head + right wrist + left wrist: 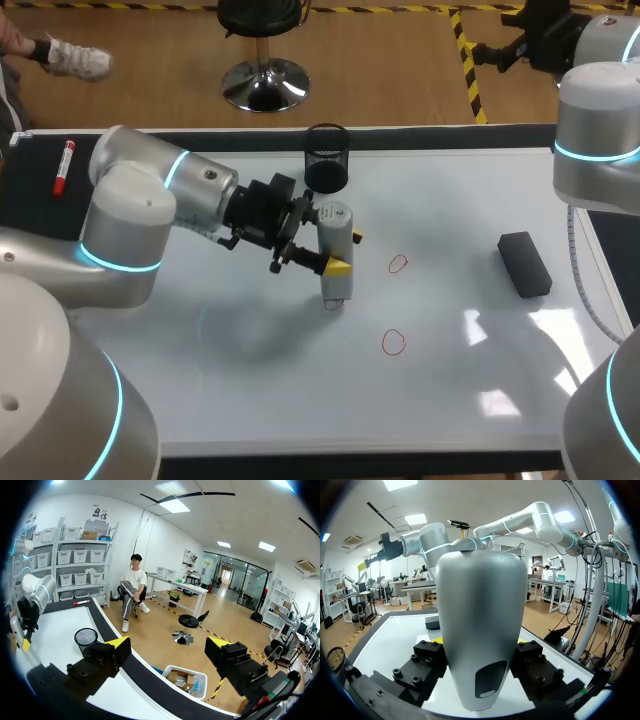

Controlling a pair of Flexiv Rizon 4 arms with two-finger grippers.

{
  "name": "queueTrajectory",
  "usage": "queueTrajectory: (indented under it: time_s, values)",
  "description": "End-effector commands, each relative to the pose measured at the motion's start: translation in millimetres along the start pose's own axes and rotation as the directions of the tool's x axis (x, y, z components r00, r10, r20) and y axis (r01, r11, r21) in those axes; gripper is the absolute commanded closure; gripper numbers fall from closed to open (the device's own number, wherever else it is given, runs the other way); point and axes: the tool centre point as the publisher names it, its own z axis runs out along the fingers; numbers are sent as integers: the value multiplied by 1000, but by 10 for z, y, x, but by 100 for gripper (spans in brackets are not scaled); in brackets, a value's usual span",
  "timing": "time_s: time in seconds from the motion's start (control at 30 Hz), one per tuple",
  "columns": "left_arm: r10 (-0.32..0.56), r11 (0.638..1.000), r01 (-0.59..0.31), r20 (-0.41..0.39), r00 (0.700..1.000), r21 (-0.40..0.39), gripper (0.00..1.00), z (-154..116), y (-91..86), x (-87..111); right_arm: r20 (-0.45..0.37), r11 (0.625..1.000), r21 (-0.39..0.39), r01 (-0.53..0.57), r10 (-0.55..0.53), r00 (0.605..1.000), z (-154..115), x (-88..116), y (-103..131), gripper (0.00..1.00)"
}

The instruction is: Pick up the inspection probe, press it on each red-marked spot on the whiteboard one by one, put down the probe, pick up the eraser, and wipe off all the red marks.

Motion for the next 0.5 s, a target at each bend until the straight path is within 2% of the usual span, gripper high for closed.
queueTrajectory:
  time_s: [0.03, 0.5]
  values:
    - [1, 1000, -1, -4, 1000, 8, 100, 25, 44, -31, 0, 1000, 0, 0, 0, 1000, 0, 0, 0, 0]
    - [-25, 1000, 25, -4, 1000, -1, 100, -15, 141, -14, 0, 1000, 0, 0, 0, 1000, 0, 0, 0, 0]
